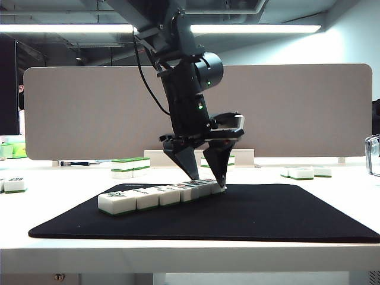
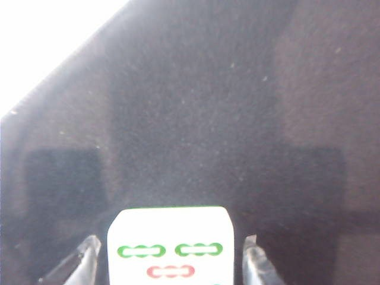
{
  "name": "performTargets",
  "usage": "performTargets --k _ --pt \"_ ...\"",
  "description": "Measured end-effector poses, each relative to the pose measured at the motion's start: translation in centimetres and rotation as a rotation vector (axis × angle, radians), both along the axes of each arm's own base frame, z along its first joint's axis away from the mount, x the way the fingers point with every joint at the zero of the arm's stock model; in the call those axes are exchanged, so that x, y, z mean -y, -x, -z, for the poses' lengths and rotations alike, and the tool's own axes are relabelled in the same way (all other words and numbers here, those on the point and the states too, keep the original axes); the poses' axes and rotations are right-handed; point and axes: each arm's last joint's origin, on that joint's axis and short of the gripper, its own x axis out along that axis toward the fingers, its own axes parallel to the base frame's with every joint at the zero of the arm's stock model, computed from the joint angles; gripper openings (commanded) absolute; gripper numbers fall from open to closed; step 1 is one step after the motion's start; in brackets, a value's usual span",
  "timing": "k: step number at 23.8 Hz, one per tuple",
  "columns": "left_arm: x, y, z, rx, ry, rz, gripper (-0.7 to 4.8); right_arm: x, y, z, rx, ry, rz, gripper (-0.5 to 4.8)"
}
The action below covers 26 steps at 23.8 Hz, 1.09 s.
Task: Align six mahjong tiles in a row on the table.
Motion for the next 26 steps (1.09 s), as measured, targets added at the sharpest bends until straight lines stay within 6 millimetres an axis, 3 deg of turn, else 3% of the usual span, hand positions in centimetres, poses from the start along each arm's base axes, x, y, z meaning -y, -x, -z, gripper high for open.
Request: performTargets --k 2,5,7,9,10,12,15,18,23,26 --pt "-0.1 0.2 -1.4 0.023 0.017 0.0 3.13 0.0 0.0 0.0 0.0 0.0 0.0 -0.01" --pt "-0.4 0.5 -5.4 0.032 0.025 -0.002 3.08 0.0 0.0 0.0 0.0 0.0 -0.001 -0.01" --pt "-0.7 1.0 -6.7 -0.004 -0.002 -0.002 3.06 0.0 0.0 0.0 -0.001 -0.001 -0.004 -0.01" --pt "-1.2 1.6 -8.0 -0.039 -0.028 -0.002 2.39 -0.1 0.1 0.1 -0.015 -0.007 -0.021 -0.01" --pt "-1.3 1.7 -8.3 -0.043 -0.031 -0.002 1.87 -0.1 0.1 0.2 -0.027 -0.011 -0.034 -0.01" --pt "-1.5 2.1 -9.0 -0.065 -0.047 -0.002 1.41 -0.2 0.3 0.4 -0.054 -0.025 -0.071 -0.01" --pt "-1.9 2.6 -9.9 -0.092 -0.068 -0.002 1.4 -0.5 0.7 0.8 -0.112 -0.07 -0.182 -0.01" --pt "-2.0 2.7 -10.0 -0.102 -0.076 -0.002 0.58 -0.5 0.8 1.1 -0.15 -0.081 -0.199 -0.01" --pt "-2.4 3.2 -10.0 -0.148 -0.107 -0.012 0.51 -0.5 0.9 1.2 -0.157 -0.082 -0.199 -0.01" --pt "-2.9 3.9 -11.8 -0.116 -0.078 -0.023 0.51 -0.5 0.9 1.2 -0.157 -0.082 -0.198 -0.01"
